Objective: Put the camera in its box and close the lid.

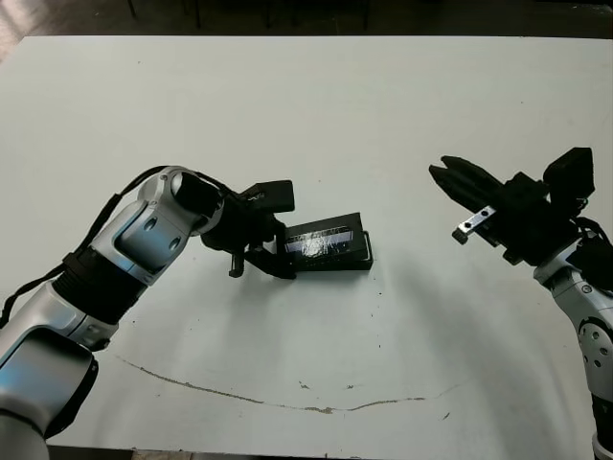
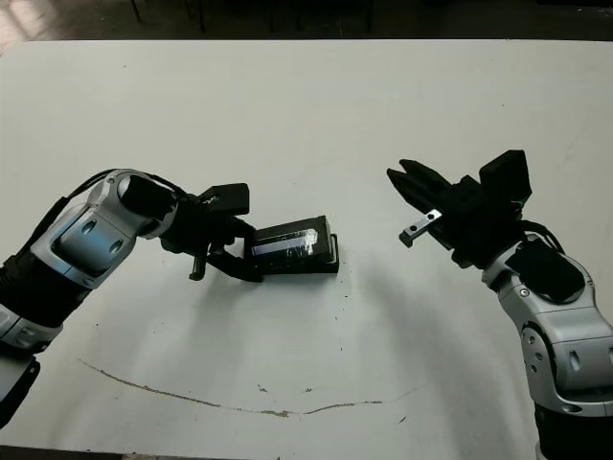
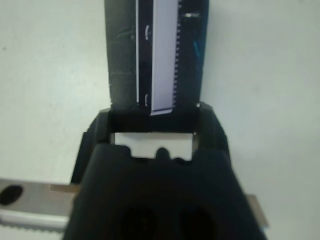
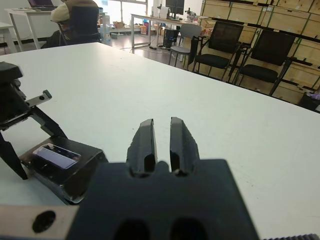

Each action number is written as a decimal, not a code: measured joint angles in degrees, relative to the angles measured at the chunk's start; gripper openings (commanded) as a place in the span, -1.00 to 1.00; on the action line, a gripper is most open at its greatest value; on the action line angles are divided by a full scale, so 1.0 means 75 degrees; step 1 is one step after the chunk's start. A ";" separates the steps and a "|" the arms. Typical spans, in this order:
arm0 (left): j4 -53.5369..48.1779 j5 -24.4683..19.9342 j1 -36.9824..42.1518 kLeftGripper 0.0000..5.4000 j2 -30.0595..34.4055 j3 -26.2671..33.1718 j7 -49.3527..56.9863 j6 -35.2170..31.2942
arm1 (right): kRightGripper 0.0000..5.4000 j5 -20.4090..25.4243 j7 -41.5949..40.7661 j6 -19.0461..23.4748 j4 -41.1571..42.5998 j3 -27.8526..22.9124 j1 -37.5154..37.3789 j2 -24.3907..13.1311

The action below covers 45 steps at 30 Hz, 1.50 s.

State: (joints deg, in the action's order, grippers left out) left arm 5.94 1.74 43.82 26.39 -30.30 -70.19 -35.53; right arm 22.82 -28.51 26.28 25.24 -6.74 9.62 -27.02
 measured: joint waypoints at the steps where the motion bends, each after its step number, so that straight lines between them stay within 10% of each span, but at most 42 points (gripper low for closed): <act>1: 0.0010 -0.0035 0.0014 -0.48 -0.0022 0.0012 0.0000 -0.0100 | -1.00 0.0001 0.0003 0.0000 0.0010 0.0000 -0.0016 0.0000; 45: 0.0483 0.0568 0.1117 -0.48 -0.0379 -0.1398 -0.0190 -0.0463 | -1.00 0.0142 0.0226 0.0198 0.0423 0.0025 -0.0234 0.0014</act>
State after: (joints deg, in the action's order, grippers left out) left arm 9.57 6.01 52.20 23.55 -40.79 -71.61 -39.01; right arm 23.89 -26.81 27.77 28.41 -6.56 7.87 -26.92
